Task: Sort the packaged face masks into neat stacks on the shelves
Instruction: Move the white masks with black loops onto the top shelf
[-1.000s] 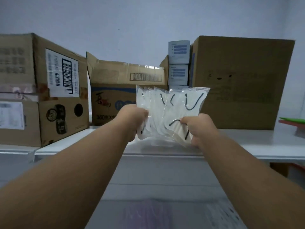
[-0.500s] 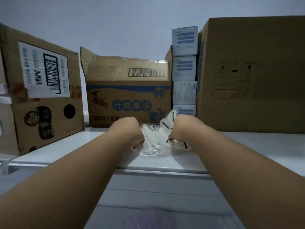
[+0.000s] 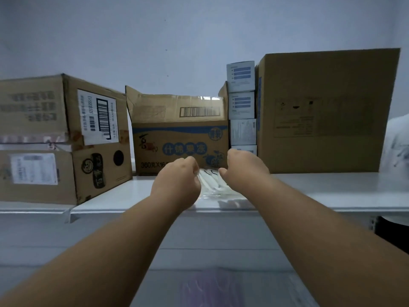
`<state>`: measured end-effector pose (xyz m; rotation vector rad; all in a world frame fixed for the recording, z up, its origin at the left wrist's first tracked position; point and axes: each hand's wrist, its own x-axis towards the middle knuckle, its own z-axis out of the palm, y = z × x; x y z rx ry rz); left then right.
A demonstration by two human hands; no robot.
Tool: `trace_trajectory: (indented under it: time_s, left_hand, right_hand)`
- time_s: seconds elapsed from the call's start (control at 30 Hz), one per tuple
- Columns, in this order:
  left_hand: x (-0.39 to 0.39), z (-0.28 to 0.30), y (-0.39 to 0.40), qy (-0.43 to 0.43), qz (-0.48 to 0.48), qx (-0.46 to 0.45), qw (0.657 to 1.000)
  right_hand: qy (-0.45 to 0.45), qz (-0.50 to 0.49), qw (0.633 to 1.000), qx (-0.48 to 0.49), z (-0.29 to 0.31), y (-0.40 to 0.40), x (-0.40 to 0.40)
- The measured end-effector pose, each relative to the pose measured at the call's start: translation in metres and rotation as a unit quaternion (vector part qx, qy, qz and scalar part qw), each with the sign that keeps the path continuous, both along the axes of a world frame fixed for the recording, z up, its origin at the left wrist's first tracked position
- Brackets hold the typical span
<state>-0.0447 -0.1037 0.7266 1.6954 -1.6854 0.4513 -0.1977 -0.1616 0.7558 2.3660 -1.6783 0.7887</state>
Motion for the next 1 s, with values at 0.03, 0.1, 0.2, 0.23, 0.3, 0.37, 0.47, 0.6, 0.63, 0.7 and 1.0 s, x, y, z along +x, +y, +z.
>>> trace_trajectory:
  time_s: [0.03, 0.1, 0.2, 0.23, 0.3, 0.37, 0.47, 0.6, 0.63, 0.7, 1.0]
  left_hand:
    - [-0.001, -0.003, 0.01, 0.008, -0.012, -0.017, 1.0]
    - [-0.002, -0.012, 0.035, 0.002, -0.039, -0.055, 0.998]
    - [-0.007, -0.033, 0.076, -0.007, -0.056, -0.077, 0.995]
    - [-0.009, -0.042, 0.09, -0.007, -0.056, -0.077, 0.995]
    - [-0.013, -0.064, 0.121, -0.009, -0.057, -0.077, 0.995]
    - [-0.017, -0.092, 0.149, -0.015, -0.057, -0.078, 0.995]
    - [-0.027, -0.14, 0.182, -0.025, -0.039, -0.058, 0.997]
    - [-0.059, -0.204, 0.207, 0.006, -0.014, -0.014, 1.0]
    - [-0.071, -0.219, 0.209, 0.02, -0.013, 0.0, 1.0]
    - [-0.097, -0.252, 0.212, 0.041, -0.013, 0.045, 0.998]
    - [-0.135, -0.402, 0.212, 0.124, -0.016, 0.252, 0.96]
  right_hand:
    - [-0.008, 0.01, 1.0, -0.015, -0.002, 0.01, -0.002]
    - [-0.017, 0.028, 0.998, -0.051, -0.009, 0.035, -0.006]
    - [-0.024, 0.073, 0.993, -0.093, -0.025, 0.083, -0.014]
    - [-0.034, 0.09, 0.99, -0.103, -0.033, 0.099, -0.017]
    - [-0.079, 0.123, 0.982, -0.122, -0.054, 0.128, -0.024]
    - [-0.123, 0.158, 0.972, -0.126, -0.082, 0.153, -0.032]
    - [-0.143, 0.2, 0.963, -0.107, -0.129, 0.177, -0.046]
    - [-0.134, 0.231, 0.962, -0.065, -0.189, 0.19, -0.078]
    - [-0.126, 0.238, 0.962, -0.054, -0.204, 0.191, -0.088]
    - [-0.112, 0.253, 0.96, -0.03, -0.236, 0.192, -0.107]
    - [-0.089, 0.199, 0.96, 0.174, -0.389, 0.179, -0.172]
